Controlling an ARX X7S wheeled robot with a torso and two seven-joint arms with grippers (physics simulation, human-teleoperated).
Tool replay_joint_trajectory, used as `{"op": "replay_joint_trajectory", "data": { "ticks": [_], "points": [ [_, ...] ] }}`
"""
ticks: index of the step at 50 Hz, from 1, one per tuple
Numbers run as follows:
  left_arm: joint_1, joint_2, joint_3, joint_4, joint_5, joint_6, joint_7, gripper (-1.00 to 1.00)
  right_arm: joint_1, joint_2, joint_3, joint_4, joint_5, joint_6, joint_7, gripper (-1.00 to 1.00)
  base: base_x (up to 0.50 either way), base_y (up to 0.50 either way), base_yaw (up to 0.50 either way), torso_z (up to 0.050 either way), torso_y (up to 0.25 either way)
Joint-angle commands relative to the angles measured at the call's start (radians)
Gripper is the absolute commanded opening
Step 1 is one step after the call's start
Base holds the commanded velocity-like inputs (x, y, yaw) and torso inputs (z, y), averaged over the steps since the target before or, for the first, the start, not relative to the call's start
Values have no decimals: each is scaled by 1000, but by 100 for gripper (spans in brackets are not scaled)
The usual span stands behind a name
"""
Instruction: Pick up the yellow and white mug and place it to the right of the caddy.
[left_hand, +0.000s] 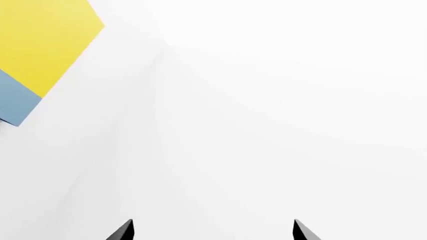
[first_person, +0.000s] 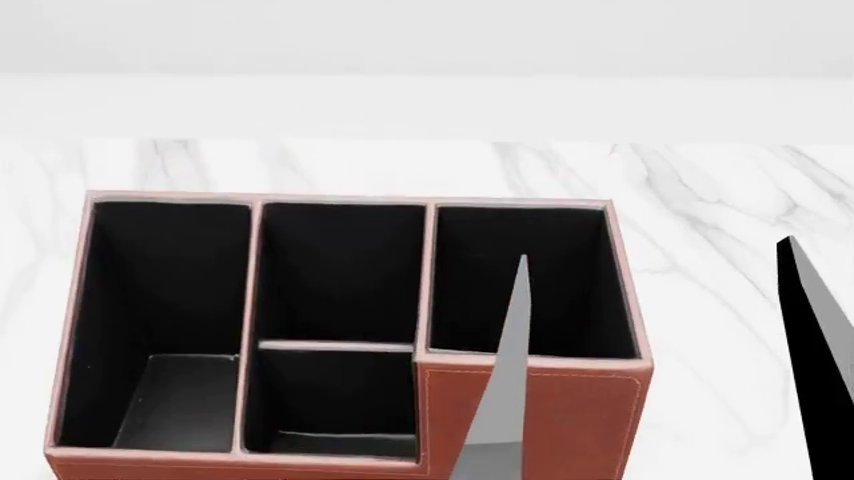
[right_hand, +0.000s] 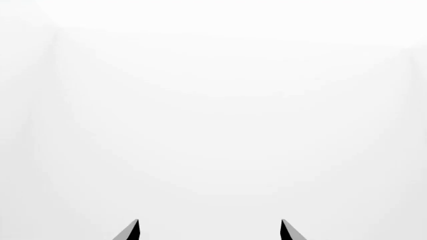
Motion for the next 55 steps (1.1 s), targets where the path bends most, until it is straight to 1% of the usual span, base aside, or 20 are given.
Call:
{"op": "replay_joint_trajectory", "data": {
  "ticks": [1,20,25,29,31,34,38,42,49,53,55],
  "points": [
    [5,0,-8,0,-7,7,-1,100,9,-26,-11,-1,6,23,0,100,0,0,0,0,0],
    [-3,0,16,0,13,-3,0,100,-12,-36,13,-1,17,42,0,100,0,0,0,0,0],
    [2,0,4,0,2,4,-1,100,-38,-91,36,-1,28,95,0,100,0,0,0,0,0],
    [5,0,-1,0,-4,7,-1,100,-18,-80,15,-1,29,78,0,100,0,0,0,0,0],
    [4,0,1,0,0,7,0,100,-27,-77,31,-1,39,82,0,100,-387,0,0,0,0],
    [7,0,-4,0,-6,9,-1,100,-18,-63,15,-1,22,55,0,100,-492,17,0,0,3],
    [5,0,0,0,-1,7,-1,100,-30,-66,24,-1,18,58,0,100,0,0,0,0,0],
    [8,0,-4,0,-6,9,-1,100,-53,-98,45,-1,27,88,0,100,0,0,0,0,0],
    [8,0,-5,0,-6,10,-1,100,-60,-118,51,-1,32,102,0,100,0,0,0,0,0],
    [7,0,-2,0,-3,8,-1,100,-93,-163,79,-1,49,143,0,100,0,0,0,0,0],
    [5,0,2,0,0,6,0,100,-96,-209,75,-1,64,166,0,100,0,0,0,0,0]
  ]
}}
